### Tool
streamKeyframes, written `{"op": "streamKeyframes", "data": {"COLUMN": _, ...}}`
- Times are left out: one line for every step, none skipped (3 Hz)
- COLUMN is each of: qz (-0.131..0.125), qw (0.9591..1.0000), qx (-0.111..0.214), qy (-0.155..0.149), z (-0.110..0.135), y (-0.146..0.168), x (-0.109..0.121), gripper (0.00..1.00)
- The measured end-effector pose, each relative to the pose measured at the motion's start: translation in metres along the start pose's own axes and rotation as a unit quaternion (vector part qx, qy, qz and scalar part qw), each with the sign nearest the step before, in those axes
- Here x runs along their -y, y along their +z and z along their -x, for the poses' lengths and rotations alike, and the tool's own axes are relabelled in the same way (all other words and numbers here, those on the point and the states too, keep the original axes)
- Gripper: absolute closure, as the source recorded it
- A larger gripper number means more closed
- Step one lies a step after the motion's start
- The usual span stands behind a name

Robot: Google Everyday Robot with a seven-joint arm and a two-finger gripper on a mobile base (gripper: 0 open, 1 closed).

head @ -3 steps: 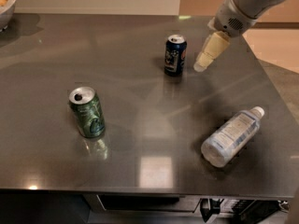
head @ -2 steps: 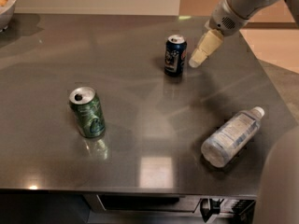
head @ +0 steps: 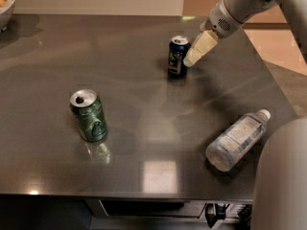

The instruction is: Knock pepsi can over

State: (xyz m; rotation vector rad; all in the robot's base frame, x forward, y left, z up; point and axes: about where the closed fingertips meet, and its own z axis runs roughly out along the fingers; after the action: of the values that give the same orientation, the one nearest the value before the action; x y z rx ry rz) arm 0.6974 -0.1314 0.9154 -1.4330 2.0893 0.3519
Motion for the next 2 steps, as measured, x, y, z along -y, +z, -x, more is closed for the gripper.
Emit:
{"op": "streamKeyframes", "data": {"qz": 0.006, "qw": 0.9993, "qx": 0.037, "qy": -0.006, "z": 0.0086, "y": 0.0062, "x": -0.0056, "gripper": 0.00}}
{"op": "streamKeyframes", "data": {"qz": 0.010, "qw": 0.9986, "qx": 0.051, "qy": -0.005, "z": 0.0102, "y": 0.0148, "x": -0.0048, "gripper": 0.00}}
